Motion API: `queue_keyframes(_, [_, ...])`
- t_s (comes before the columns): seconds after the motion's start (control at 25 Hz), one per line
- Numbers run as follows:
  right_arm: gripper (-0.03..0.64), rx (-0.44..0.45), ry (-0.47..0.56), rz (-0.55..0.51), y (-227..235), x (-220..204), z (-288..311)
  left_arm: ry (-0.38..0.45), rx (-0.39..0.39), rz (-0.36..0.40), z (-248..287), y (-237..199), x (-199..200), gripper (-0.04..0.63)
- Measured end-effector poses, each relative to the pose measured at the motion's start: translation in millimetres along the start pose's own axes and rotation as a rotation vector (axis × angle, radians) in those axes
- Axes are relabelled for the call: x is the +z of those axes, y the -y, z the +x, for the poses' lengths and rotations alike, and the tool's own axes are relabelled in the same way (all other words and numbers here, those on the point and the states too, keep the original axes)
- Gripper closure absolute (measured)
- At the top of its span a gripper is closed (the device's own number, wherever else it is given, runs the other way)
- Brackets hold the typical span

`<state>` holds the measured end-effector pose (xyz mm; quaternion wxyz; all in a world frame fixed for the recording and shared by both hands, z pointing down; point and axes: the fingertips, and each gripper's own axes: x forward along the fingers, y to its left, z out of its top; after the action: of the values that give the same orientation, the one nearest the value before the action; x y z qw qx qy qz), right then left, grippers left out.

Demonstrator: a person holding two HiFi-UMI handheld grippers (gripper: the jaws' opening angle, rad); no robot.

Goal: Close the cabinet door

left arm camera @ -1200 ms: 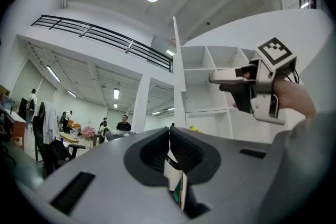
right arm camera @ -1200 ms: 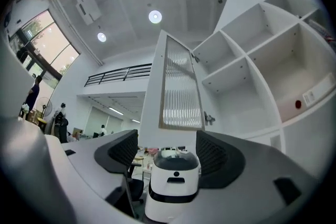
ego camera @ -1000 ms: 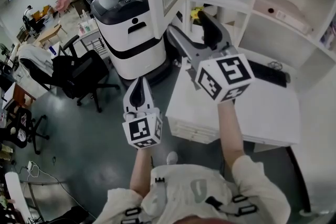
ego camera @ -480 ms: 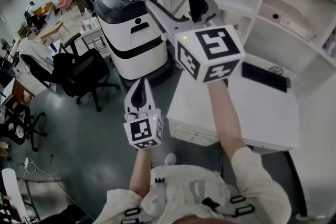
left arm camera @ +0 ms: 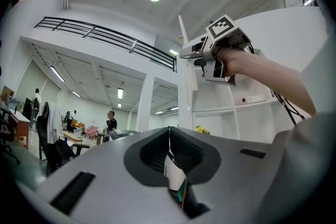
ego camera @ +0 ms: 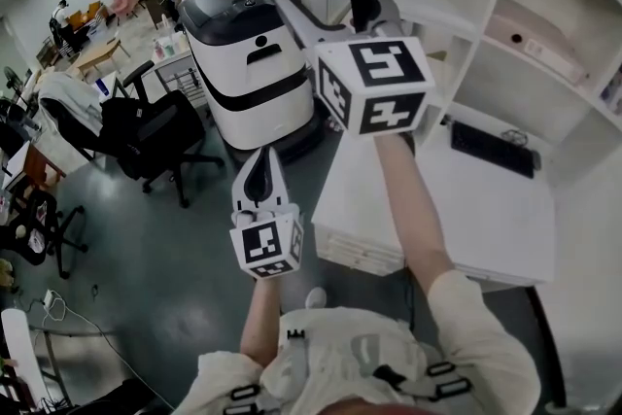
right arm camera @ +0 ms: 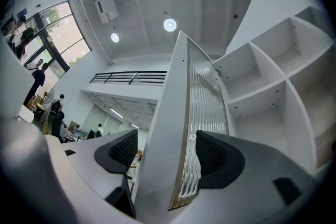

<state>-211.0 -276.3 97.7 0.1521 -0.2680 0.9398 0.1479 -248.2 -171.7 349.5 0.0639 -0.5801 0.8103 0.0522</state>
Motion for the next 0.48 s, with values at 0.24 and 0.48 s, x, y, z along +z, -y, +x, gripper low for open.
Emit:
queue_keyframes(0.24, [0.295, -0.005, -0.018, 0.012, 2, -8, 7, -0.005, 0.001, 0.0, 5, -2, 0, 0.589])
queue_keyframes(0.48, [0.295, -0.018, -0.025, 0.012, 0, -9, 11, -0.007, -0.005, 0.0, 5, -2, 1, 0.589])
